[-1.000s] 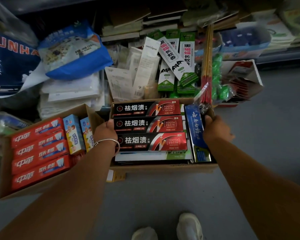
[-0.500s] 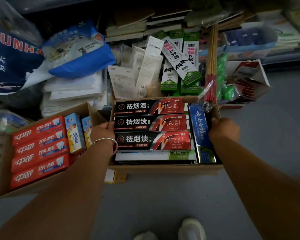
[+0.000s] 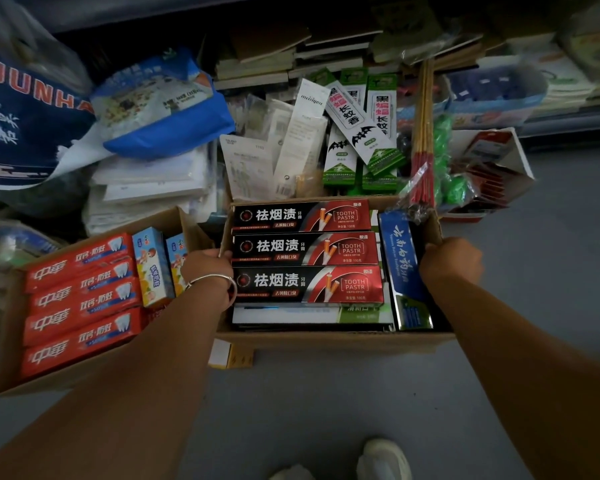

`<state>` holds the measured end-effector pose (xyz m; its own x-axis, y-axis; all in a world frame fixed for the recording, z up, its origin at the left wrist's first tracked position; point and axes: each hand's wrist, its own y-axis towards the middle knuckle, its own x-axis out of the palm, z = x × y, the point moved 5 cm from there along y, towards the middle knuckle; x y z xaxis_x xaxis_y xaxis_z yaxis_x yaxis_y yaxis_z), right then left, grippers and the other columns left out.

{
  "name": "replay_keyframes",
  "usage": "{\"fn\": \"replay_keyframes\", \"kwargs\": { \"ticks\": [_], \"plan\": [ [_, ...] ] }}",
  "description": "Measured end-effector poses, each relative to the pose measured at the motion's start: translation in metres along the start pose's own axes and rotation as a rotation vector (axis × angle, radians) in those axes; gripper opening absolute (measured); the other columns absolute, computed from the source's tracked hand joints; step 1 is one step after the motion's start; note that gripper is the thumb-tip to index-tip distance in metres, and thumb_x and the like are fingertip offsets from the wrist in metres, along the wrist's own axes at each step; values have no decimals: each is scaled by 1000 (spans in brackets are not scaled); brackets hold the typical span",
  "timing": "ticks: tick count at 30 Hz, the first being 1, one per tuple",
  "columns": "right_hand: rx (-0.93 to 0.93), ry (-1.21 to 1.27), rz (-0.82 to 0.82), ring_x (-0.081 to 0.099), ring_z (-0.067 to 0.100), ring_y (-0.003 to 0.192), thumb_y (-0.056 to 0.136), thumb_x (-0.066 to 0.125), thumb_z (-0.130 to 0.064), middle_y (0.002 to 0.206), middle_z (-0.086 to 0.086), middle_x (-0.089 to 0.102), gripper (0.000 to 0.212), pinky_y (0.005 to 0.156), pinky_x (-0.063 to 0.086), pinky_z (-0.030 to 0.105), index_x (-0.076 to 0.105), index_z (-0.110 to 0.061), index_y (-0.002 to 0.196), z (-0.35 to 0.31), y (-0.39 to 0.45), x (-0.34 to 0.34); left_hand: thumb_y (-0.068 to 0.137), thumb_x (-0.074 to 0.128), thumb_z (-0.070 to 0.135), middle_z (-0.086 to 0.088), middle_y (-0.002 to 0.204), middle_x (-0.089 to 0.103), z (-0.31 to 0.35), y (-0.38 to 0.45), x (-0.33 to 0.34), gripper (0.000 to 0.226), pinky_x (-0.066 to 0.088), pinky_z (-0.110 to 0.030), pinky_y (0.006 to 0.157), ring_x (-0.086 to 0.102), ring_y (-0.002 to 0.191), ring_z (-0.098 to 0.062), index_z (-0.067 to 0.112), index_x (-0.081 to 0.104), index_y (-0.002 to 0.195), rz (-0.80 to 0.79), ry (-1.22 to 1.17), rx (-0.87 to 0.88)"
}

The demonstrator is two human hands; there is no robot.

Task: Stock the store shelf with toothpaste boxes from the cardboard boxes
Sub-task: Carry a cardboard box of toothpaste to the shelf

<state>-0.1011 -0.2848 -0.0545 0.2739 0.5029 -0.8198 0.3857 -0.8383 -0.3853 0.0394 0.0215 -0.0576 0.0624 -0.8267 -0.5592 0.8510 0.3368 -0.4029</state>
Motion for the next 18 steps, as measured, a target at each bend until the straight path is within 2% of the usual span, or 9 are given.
{"fn": "replay_keyframes", "kwargs": {
  "ticks": [5,10,14,18],
  "plan": [
    [-13,3,18,56,39,108,97,49,-22,114,24,60,33,86,45,38,61,3,113,-12,-10,-17,93,54,10,-17,107,65,8,-8,-13,26,45,-29,74,62,98,-32,1,65,114,8,-13,-24],
    [-7,13,6,55,39,109,97,48,-23,115,24,60,33,86,45,38,61,3,113,-19,-39,-50,90,57,12,-14,104,67,29,-25,-43,23,52,-40,87,62,94,-31,3,68,109,18,-14,-35],
    [24,31,-10,54,40,110,98,47,-24,115,25,59,33,90,43,39,62,2,112,-25,-70,-82,88,61,13,-23,105,67,54,-51,-81,25,51,-42,90,63,98,-35,1,69,108,36,44,6],
    [40,44,-21,54,41,109,97,49,-25,113,25,60,33,90,43,40,63,1,111,-36,-103,-117,88,60,13,-21,106,67,73,-79,-121,25,50,-46,92,62,98,-36,1,68,108,33,13,-40]
  ]
}}
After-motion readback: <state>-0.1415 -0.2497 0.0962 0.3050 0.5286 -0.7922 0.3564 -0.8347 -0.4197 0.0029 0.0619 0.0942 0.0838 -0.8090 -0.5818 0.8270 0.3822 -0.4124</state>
